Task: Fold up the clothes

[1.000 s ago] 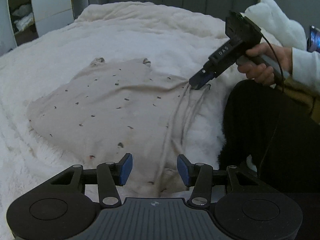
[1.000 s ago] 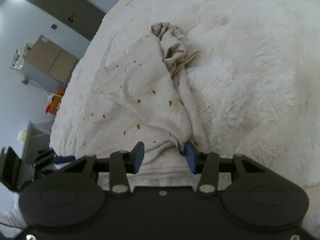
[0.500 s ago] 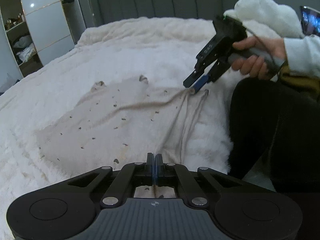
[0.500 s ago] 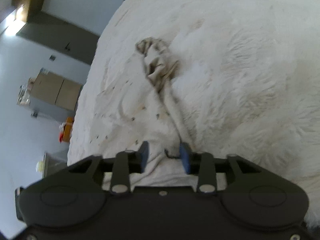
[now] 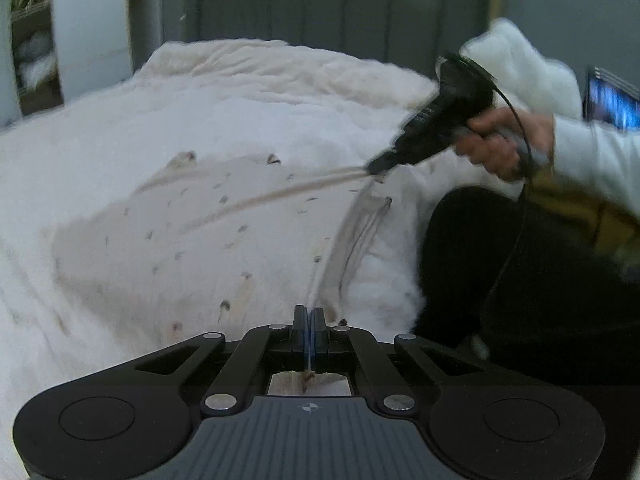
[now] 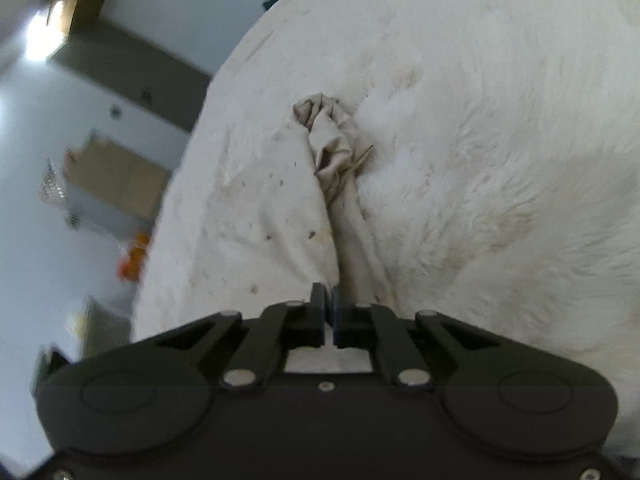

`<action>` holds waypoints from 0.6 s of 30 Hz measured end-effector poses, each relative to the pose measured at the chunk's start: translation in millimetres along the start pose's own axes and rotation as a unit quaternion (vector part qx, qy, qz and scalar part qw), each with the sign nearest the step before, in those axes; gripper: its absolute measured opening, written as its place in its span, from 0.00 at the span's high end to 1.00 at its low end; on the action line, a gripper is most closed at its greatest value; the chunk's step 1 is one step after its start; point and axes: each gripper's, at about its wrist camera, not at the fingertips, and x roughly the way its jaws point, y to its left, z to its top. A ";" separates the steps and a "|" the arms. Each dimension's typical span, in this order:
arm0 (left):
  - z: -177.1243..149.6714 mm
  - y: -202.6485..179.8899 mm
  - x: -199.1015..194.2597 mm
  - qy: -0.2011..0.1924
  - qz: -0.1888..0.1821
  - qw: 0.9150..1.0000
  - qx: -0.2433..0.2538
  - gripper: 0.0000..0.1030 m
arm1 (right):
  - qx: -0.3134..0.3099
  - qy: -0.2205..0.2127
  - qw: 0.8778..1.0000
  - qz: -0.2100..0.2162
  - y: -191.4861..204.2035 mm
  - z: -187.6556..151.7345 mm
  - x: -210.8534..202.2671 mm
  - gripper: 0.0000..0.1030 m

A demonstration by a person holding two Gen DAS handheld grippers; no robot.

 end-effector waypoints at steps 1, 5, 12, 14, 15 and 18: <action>-5.2 1.1 4.0 0.012 -0.007 1.000 0.006 1.00 | -0.024 0.016 0.999 -0.031 7.9 -1.9 1.6 0.99; -8.0 -8.1 16.1 0.027 -0.024 0.999 0.039 1.00 | -0.058 0.037 0.994 -0.079 19.0 -0.2 11.2 0.87; 3.7 21.1 -0.9 -0.018 -0.081 0.995 -0.046 0.63 | -0.033 -0.057 0.998 -0.016 27.7 44.7 22.8 0.51; 3.8 48.5 -12.4 -0.051 -0.079 0.989 -0.111 0.46 | -0.034 -0.046 0.998 -0.018 29.3 55.8 41.9 0.50; 1.8 65.2 -13.1 -0.058 -0.059 0.985 -0.152 0.42 | -0.032 -0.033 0.999 -0.025 28.2 61.4 59.5 0.50; -3.6 102.0 -10.6 -0.064 -0.015 0.968 -0.240 0.32 | -0.008 0.000 0.999 -0.034 17.9 60.7 88.0 0.57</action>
